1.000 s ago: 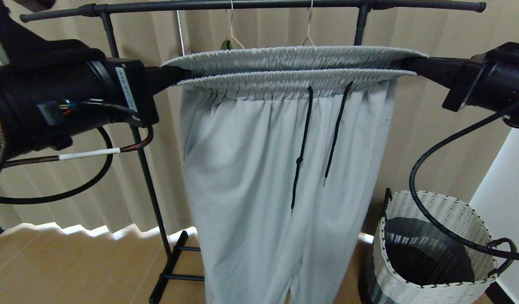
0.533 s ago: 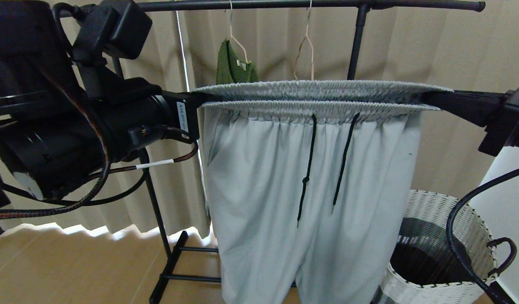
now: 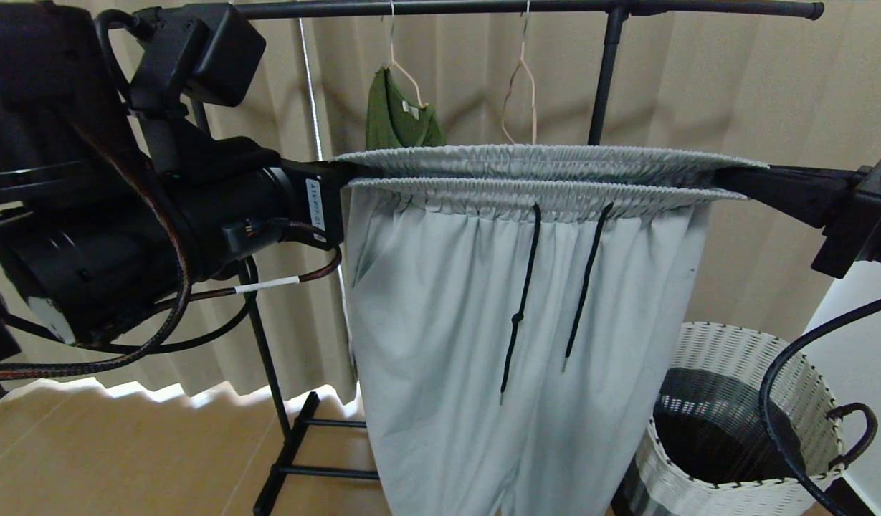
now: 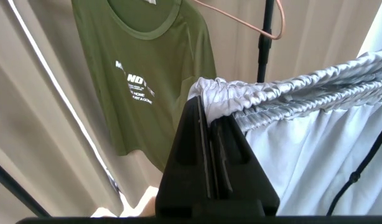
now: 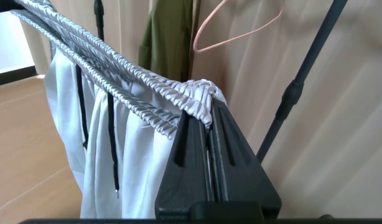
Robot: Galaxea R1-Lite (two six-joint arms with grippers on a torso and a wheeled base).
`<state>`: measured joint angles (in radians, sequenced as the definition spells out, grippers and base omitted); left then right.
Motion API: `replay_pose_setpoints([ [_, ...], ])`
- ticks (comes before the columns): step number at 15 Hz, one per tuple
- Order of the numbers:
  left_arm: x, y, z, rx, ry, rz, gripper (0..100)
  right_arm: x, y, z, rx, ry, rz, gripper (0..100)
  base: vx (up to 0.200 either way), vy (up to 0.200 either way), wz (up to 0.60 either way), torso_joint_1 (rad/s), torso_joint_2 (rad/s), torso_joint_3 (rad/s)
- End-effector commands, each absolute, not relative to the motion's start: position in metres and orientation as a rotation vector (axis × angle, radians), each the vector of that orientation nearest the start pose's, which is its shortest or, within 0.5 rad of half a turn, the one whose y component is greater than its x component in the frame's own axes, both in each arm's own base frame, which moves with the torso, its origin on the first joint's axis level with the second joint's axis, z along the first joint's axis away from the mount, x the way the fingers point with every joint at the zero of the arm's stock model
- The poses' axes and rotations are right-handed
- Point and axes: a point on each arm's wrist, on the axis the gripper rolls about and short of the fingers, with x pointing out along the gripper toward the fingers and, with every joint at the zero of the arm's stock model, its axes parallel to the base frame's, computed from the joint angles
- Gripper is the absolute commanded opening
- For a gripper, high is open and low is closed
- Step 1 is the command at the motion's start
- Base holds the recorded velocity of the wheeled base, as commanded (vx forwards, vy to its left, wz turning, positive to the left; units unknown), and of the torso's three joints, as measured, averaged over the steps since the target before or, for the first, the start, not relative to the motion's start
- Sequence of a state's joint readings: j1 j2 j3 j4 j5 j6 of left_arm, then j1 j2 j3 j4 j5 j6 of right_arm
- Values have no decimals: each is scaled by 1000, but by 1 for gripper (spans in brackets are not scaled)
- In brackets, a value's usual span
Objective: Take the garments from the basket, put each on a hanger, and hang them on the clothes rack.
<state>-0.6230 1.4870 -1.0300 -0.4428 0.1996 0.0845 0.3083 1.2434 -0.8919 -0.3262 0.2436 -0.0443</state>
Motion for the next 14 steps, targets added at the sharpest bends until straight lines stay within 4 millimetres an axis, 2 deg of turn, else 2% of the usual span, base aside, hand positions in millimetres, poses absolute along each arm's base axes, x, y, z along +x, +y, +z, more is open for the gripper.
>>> replay_pose_setpoints([
  [1,219,-152,289,87,-9,-423,0,186,64,292,-44,16,551,0,0,0,0,0,0,0],
  [14,211,-145,283,98,8,-423,0,183,64,288,-45,31,555,0,0,0,0,0,0,0],
])
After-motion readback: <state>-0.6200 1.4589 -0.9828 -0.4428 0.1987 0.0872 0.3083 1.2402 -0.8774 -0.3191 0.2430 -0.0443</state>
